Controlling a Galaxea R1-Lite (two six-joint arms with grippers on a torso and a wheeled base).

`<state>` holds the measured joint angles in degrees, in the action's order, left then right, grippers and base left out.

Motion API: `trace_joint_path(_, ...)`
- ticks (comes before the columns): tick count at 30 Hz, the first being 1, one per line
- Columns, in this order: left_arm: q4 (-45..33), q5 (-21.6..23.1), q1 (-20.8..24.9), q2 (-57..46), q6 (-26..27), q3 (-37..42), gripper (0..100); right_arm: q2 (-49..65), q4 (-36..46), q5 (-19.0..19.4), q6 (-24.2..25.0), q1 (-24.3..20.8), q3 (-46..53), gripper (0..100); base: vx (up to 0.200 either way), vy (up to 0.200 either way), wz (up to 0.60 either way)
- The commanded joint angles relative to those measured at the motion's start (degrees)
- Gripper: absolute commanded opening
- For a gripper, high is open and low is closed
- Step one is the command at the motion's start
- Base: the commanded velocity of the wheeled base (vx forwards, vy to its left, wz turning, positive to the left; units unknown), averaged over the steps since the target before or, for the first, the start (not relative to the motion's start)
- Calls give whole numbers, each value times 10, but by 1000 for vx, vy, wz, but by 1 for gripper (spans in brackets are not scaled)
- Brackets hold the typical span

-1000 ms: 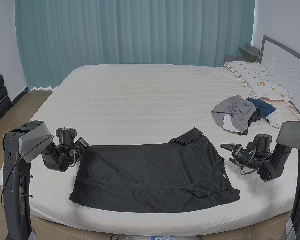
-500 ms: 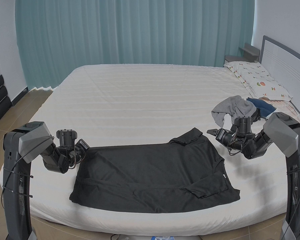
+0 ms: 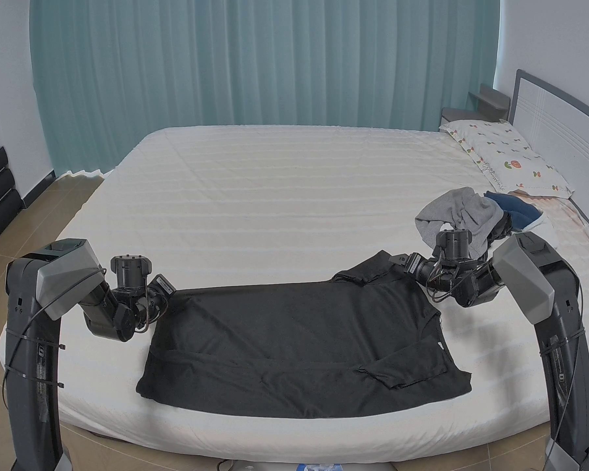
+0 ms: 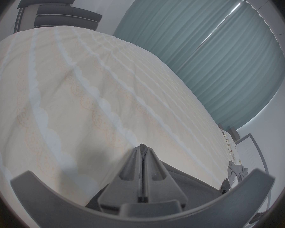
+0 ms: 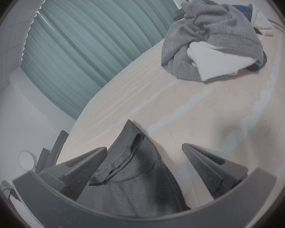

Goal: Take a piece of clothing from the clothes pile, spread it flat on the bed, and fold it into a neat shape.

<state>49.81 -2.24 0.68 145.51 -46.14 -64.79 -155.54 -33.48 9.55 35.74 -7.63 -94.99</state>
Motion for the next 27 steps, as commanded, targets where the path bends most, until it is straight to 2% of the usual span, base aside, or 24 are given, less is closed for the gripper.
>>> trace_joint_path(1,-1,0,0,0,0,0,0,-9,-1,0,2,-3,-2,100,0,0,0)
trace_joint_path(2,-1,0,0,0,0,-1,0,-8,-2,-1,2,-3,-1,100,0,0,0)
trace_joint_path(3,-1,0,0,0,0,-1,0,-7,-4,-1,3,-3,-1,0,0,0,0)
trace_joint_path(17,-1,0,-1,1,0,-3,0,23,0,-1,30,22,25,0,0,0,0)
trace_joint_path(27,-2,0,-4,-37,4,9,0,74,-53,0,55,26,97,0,0,0,0)
